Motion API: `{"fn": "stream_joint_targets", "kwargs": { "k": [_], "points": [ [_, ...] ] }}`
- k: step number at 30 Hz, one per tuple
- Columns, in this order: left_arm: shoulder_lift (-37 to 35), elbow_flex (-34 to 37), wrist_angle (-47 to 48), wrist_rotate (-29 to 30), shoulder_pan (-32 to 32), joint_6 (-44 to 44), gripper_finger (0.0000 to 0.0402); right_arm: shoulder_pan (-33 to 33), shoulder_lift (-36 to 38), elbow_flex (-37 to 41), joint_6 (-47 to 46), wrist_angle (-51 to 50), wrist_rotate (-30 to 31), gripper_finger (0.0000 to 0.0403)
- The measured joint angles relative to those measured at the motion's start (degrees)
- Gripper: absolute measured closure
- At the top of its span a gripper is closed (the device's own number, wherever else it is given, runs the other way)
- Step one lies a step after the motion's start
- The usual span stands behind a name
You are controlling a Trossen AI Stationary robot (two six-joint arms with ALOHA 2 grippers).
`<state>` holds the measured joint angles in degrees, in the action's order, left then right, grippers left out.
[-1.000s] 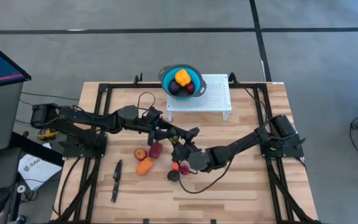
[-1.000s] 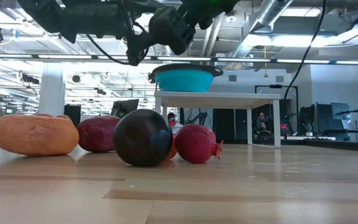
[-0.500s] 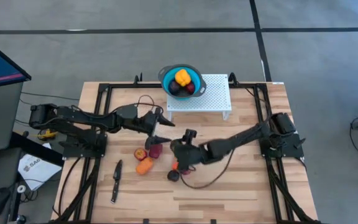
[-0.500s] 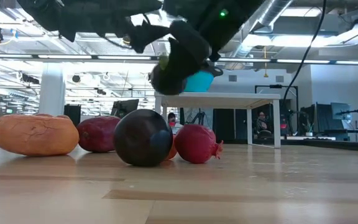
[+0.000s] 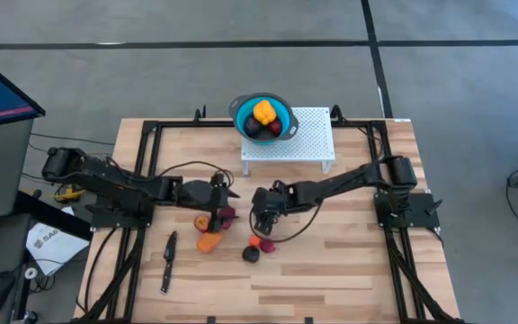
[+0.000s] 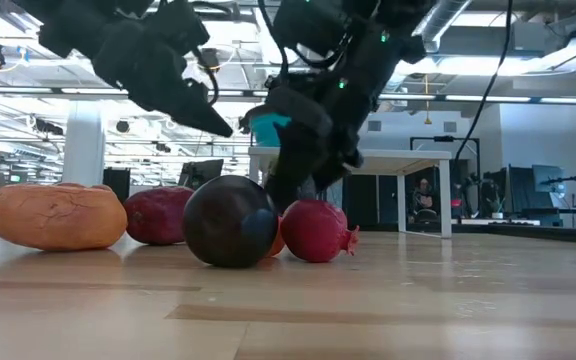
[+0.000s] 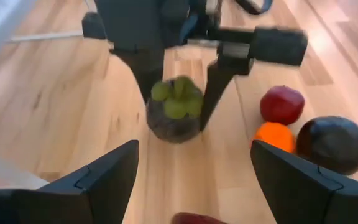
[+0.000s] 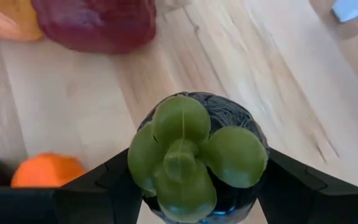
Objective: Pick & Place Fruit
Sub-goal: Put the top purple plum into the blue strainer bowl on the shelf
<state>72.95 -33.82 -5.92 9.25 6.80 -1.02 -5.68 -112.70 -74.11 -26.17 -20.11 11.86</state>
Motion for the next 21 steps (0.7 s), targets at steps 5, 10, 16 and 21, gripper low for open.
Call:
{"fn": "stream_joint_targets", "kwargs": {
  "k": [5,10,16,21],
  "points": [
    [0.0,2.0,-0.3,0.1,0.9,3.0,0.0102,0.8,-0.1,0.4,-0.9,0.0,-1.3,0.0158],
    [0.0,3.9,-0.5,0.2,1.2,4.9,0.0103,1.5,-0.1,0.4,-2.3,0.5,-4.7,0.0158],
    [0.0,4.0,-1.0,0.2,1.2,6.0,0.0103,1.6,-2.4,0.4,-2.9,1.1,-6.7,0.0158],
    [0.0,4.0,-1.7,0.2,1.2,6.0,0.0103,1.2,-3.0,0.4,-3.0,1.6,-7.5,0.0158]
  ]
}}
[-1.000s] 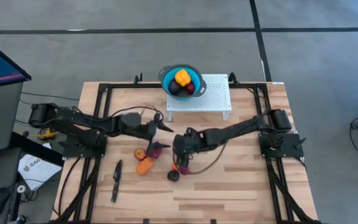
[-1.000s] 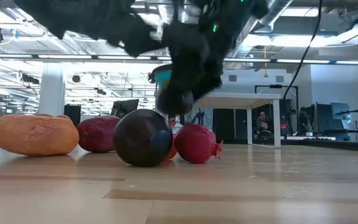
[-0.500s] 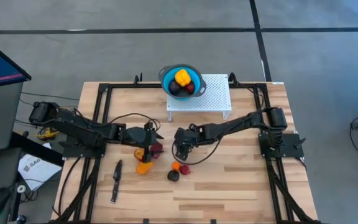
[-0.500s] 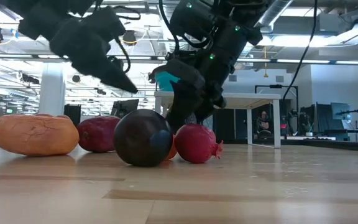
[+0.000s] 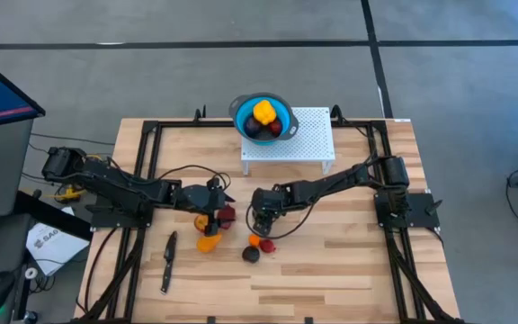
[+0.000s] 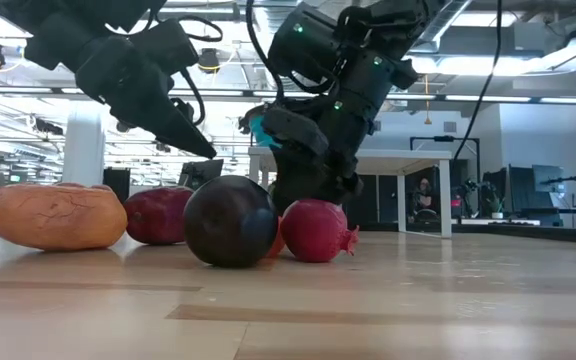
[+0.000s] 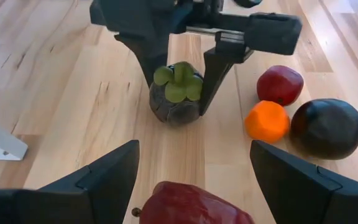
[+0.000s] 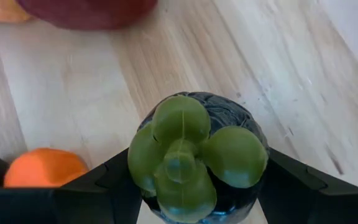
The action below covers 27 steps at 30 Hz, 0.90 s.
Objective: Pick & Place Fruit
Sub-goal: Put the top purple plum into the blue strainer bowl on the shelf
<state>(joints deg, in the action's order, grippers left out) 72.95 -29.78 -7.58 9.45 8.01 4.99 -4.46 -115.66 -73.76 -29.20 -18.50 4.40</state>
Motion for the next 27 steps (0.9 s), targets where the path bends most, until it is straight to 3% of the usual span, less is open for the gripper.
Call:
{"fn": "stream_joint_targets", "kwargs": {
  "k": [10,19,27],
  "points": [
    [0.0,0.0,-0.9,0.0,0.0,0.0,0.0103,0.4,-0.7,0.0,0.9,1.1,-0.3,0.0149],
    [0.0,0.0,-1.4,-0.2,0.0,0.0,0.0103,0.5,-0.6,0.0,1.7,1.4,-1.5,0.0066],
    [0.0,0.0,-2.5,-0.2,0.0,-0.2,0.0103,-2.2,3.3,0.0,2.8,-0.2,6.7,0.0030]
  ]
}}
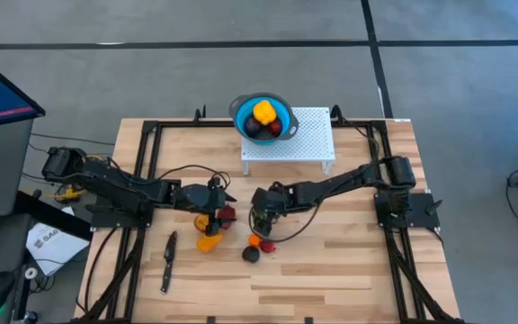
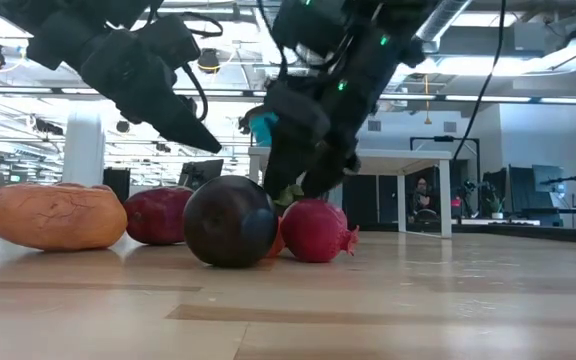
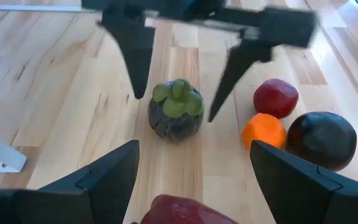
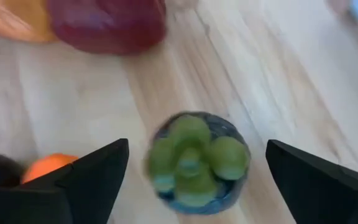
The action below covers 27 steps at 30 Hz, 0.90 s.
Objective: Pick & Place Fruit
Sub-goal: Put the top purple plum into the blue strainer bowl on the shelf
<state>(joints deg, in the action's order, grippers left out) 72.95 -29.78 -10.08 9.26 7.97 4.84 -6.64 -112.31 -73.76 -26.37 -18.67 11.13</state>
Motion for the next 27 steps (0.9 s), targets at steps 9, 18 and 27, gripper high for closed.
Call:
{"fn": "stream_joint_targets", "kwargs": {
  "k": [9,18,27],
  "points": [
    [6.4,0.0,-15.4,-3.0,0.1,-8.6,0.0103,-11.2,11.1,0.0,-2.7,-14.3,18.1,0.0052],
    [20.1,-2.4,-29.5,-4.6,-2.6,-10.8,0.0068,-25.4,15.7,0.0,-22.1,-30.0,32.5,0.0067],
    [29.6,-6.9,-29.7,-4.6,-5.6,-9.6,0.0037,-32.8,14.3,0.0,-39.3,-37.5,37.4,0.0067]
  ]
}}
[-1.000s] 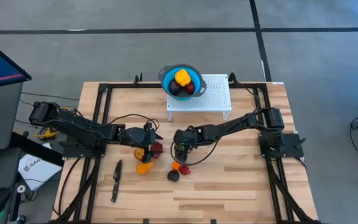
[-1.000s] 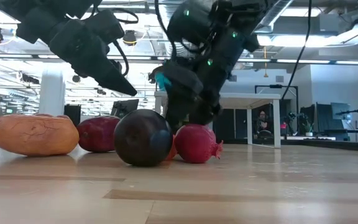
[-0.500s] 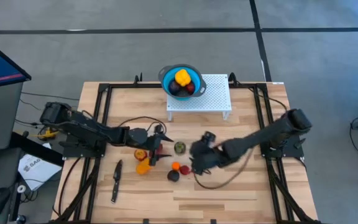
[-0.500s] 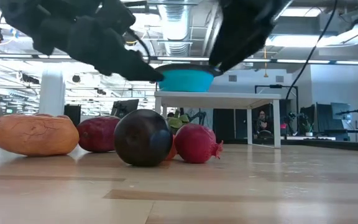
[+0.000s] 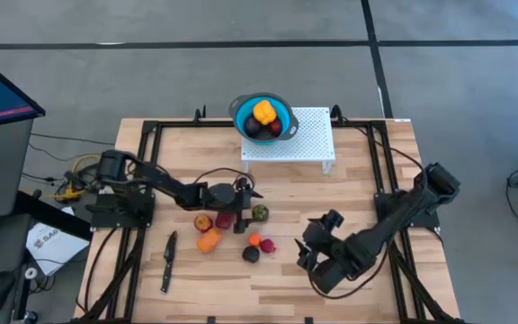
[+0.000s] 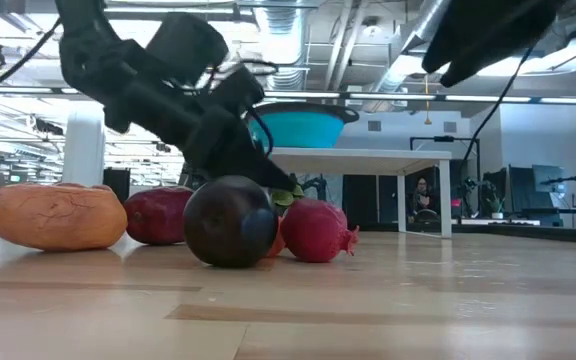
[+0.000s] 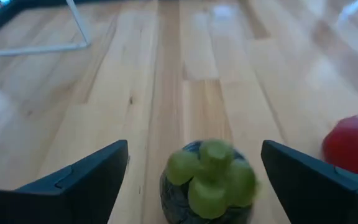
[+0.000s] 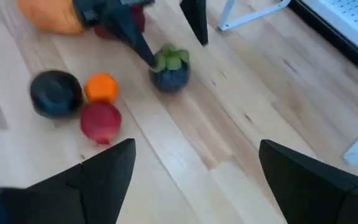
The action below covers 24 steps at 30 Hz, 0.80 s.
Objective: Pick & Place Fruit
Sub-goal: Put the top purple plum into the blue strainer bowl on the shelf
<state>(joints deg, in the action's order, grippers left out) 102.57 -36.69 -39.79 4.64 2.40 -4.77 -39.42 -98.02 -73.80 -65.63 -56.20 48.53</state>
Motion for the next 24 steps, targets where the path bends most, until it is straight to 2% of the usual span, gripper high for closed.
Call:
{"fn": "stream_joint_targets", "kwargs": {
  "k": [4,7,10,24],
  "points": [
    [2.5,-0.1,0.1,-1.1,-0.3,-2.5,0.0037,-0.4,-0.3,0.1,-0.8,-0.5,0.7,0.0067],
    [4.7,-0.6,-0.2,-4.9,-0.3,-2.8,0.0037,0.2,-0.3,0.1,-0.5,-0.6,0.9,0.0067],
    [6.5,-1.4,-0.4,-6.1,-0.2,-2.9,0.0041,0.9,-0.3,0.1,-0.3,-0.6,1.0,0.0068],
    [6.6,-1.6,-2.4,-6.0,-0.2,-2.7,0.0118,2.1,-0.3,0.1,1.1,-0.3,1.1,0.0068]
  ]
}}
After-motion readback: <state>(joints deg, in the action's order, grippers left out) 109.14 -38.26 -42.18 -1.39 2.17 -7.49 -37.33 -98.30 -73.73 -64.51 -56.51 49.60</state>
